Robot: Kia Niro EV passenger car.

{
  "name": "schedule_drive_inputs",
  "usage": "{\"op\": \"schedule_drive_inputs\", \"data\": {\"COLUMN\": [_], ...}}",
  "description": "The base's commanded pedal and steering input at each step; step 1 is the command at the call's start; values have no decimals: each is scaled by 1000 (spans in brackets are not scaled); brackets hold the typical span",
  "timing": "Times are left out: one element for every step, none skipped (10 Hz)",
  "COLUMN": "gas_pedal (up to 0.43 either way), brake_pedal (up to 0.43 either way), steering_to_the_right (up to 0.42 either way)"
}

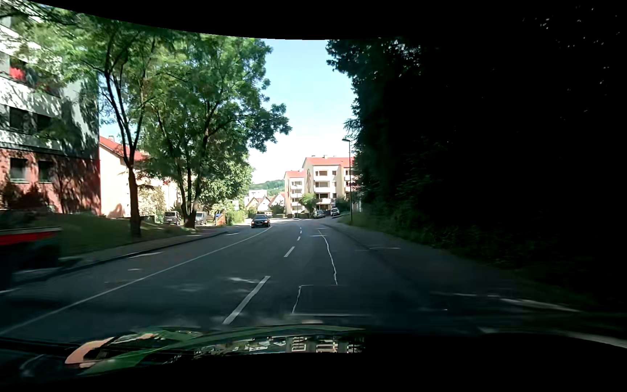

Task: Follow the waypoints while adhering to traffic rules and regulations

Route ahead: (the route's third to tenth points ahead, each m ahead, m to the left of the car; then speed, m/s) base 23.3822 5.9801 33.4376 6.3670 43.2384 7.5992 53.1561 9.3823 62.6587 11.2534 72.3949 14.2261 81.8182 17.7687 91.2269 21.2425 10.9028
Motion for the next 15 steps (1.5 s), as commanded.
{"op": "schedule_drive_inputs", "data": {"gas_pedal": [87, 98, 98, 98, 98, 118, 118, 118, 118, 118, 118, 118, 118, 118, 118], "brake_pedal": [0, 0, 0, 0, 0, 0, 0, 0, 0, 0, 0, 0, 0, 0, 0], "steering_to_the_right": [-16, -16, -16, -16, -16, -17, -18, -20, -21, -20, -19, -19, -19, -19, -19]}}
